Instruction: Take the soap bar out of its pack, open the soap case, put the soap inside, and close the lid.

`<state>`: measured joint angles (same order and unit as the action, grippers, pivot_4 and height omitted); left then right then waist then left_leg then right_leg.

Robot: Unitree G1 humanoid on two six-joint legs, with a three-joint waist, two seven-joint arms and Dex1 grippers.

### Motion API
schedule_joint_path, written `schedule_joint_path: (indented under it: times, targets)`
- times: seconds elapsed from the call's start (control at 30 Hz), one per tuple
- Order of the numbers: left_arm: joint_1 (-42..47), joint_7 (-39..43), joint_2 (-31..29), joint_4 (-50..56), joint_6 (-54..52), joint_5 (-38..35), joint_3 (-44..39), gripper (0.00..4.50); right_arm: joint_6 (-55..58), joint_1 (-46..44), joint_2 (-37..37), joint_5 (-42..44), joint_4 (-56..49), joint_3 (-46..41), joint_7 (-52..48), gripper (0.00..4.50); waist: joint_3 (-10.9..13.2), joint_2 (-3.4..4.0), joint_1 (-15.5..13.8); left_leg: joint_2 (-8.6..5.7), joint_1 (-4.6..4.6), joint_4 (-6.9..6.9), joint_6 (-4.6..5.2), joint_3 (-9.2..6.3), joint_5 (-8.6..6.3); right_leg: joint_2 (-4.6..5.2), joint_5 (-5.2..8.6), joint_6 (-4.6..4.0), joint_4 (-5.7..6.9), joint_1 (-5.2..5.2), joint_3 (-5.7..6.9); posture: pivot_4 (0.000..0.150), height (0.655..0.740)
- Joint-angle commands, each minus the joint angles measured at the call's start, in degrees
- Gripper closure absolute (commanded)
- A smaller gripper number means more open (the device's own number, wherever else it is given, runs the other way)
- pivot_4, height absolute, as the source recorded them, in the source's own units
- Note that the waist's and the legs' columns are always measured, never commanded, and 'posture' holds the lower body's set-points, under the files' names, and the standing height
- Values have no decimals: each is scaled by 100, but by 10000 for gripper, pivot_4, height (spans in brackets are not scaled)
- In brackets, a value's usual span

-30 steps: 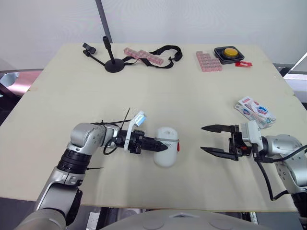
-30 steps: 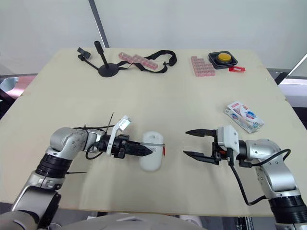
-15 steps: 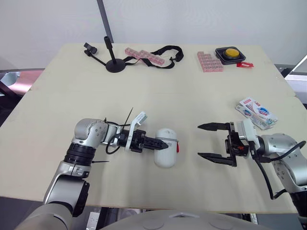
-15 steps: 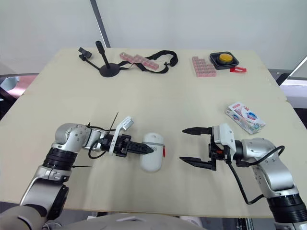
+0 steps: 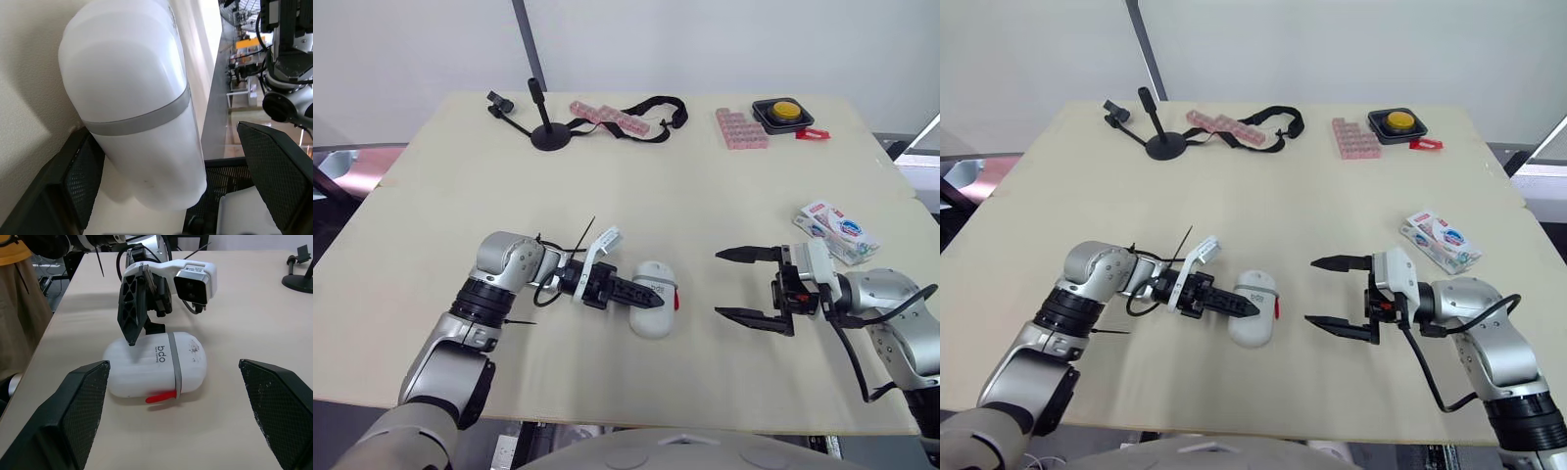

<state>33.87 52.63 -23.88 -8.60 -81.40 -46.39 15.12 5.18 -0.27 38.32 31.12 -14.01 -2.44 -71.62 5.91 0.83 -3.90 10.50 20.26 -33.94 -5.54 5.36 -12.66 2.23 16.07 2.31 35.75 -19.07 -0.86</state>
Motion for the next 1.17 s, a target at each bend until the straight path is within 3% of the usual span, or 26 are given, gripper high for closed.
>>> schedule_joint_path:
  times: [0.03,0.27,0.47,0.67,0.9,1.17]
  targets:
    - [-34,-100,-611,-128,394,623,146,243,-88,-48,5,12,-4,-65,-5,0,1,1,15,0,-1,4,-18,0,12,-1,0,0,-1,0,0,1500,7400]
    - [-276,758,-1664,457,2259,1209,493,243,-209,53,38,-41,296,-209,-16,0,13,8,64,2,10,39,-23,-2,14,-9,-1,0,-48,1,9,1500,7400]
    - [-934,765,-1705,971,4171,1562,-370,243,-582,248,-55,-213,662,-422,238,0,61,3,10,2,44,36,-23,-13,13,-7,-1,1,-69,-5,34,1500,7400]
    - [-1957,-100,-1176,1430,5929,2148,-1149,243,-1042,493,-332,-472,1075,-562,632,0,62,5,-38,8,104,0,-14,-27,-9,-26,-1,5,-80,-10,80,1500,7400]
    - [-3299,-1144,-621,2146,6350,2512,-1527,243,-1750,713,-835,-778,1502,-692,1219,0,64,2,-33,11,123,-28,-6,-29,-15,10,0,8,-72,-17,107,1500,7400]
    - [-3639,-1397,-538,2113,6546,2827,-1502,243,-2062,1044,-920,-760,1683,-728,1347,0,64,2,-6,11,112,-36,3,-29,-8,16,0,8,-58,-17,103,1500,7400]
